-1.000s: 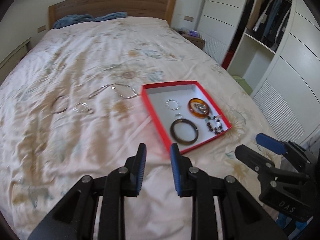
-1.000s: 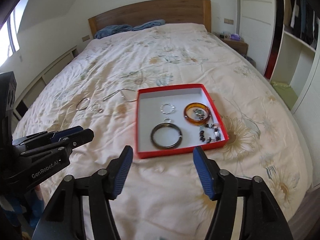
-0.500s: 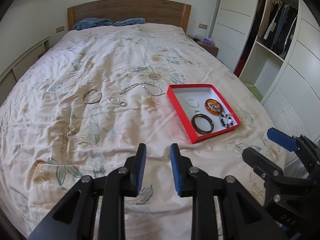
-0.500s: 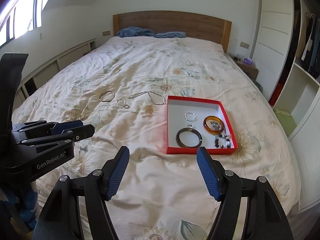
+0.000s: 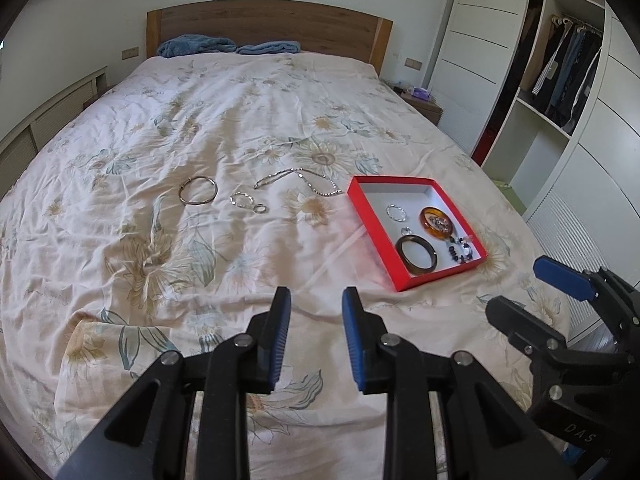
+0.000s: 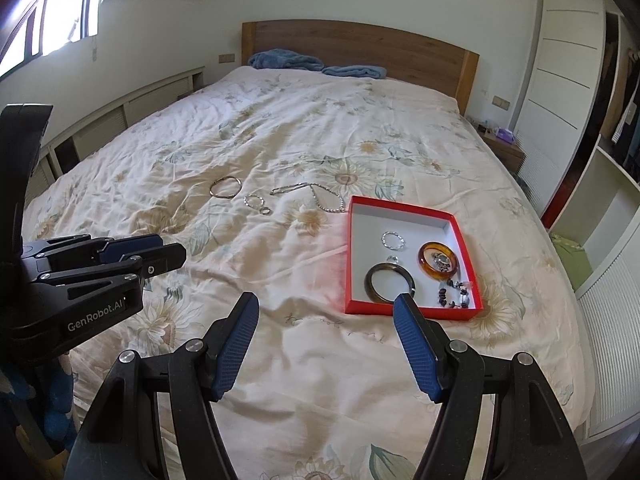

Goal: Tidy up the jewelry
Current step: 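Withdraw both tools from the box back toward the remaining jewelry, then grasp the twisted silver hoop with the left tool while the right tool grasps the small silver ring, then carry the hoop and ring over the red box and open both tools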

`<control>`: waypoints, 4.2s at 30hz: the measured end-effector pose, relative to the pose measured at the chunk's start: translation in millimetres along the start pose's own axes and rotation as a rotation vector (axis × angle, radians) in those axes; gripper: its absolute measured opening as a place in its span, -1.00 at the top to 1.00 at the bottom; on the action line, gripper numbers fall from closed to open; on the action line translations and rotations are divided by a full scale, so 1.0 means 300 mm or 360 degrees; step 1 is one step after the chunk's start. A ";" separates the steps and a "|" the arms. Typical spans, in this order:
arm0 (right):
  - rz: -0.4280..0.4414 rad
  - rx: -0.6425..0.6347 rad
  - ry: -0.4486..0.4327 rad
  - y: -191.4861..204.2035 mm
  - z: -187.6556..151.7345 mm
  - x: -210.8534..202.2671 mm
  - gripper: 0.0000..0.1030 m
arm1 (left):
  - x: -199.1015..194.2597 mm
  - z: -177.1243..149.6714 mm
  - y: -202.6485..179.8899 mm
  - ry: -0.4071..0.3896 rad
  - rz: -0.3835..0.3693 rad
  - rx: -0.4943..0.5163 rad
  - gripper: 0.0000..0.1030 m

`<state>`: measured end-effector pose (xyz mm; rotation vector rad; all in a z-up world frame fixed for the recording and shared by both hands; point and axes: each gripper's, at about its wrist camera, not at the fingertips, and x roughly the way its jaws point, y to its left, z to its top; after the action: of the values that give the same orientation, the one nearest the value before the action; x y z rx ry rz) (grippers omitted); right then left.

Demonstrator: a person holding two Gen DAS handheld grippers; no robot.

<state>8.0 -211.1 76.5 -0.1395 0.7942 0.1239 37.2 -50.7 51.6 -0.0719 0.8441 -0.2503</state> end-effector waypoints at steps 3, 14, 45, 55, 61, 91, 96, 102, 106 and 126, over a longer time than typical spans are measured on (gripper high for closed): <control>0.0009 -0.0017 0.0013 0.013 0.008 0.020 -0.34 | 0.021 0.002 0.021 0.0025 0.0029 0.0009 0.51; 0.0239 0.0053 0.0061 0.026 0.091 0.197 -0.18 | 0.168 0.022 0.227 0.0150 0.0054 -0.0160 0.51; 0.0604 -0.0110 0.0377 0.170 0.331 1.024 0.18 | 0.958 0.348 0.543 0.0347 -0.0074 -0.0427 0.51; 0.0607 -0.0157 0.0426 0.210 0.338 1.102 0.18 | 0.992 0.374 0.589 0.0360 -0.0140 -0.0538 0.51; 0.0615 -0.0163 0.0423 0.213 0.341 1.112 0.17 | 0.987 0.379 0.612 0.0337 -0.0198 -0.0632 0.51; 0.0666 -0.0211 0.0411 0.287 0.370 1.228 0.61 | 0.888 0.339 0.695 0.0292 -0.0193 -0.0881 0.92; 0.0666 -0.0170 0.0372 0.259 0.362 1.146 0.61 | 0.805 0.333 0.687 0.0268 -0.0150 -0.0862 0.92; 0.0625 -0.0092 0.0262 0.153 0.382 0.961 0.61 | 0.696 0.345 0.604 0.0240 -0.0141 -0.0803 0.92; 0.0554 -0.0032 0.0185 0.035 0.389 0.836 0.61 | 0.647 0.365 0.495 0.0232 -0.0175 -0.0735 0.92; 0.0222 0.0239 0.0222 -0.672 0.263 0.939 0.61 | 1.001 0.469 -0.319 0.0500 -0.0253 -0.0085 0.92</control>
<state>291.9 -379.4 -55.3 0.0504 0.9493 0.1874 315.6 -222.8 -58.8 -0.1529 1.1600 -0.3948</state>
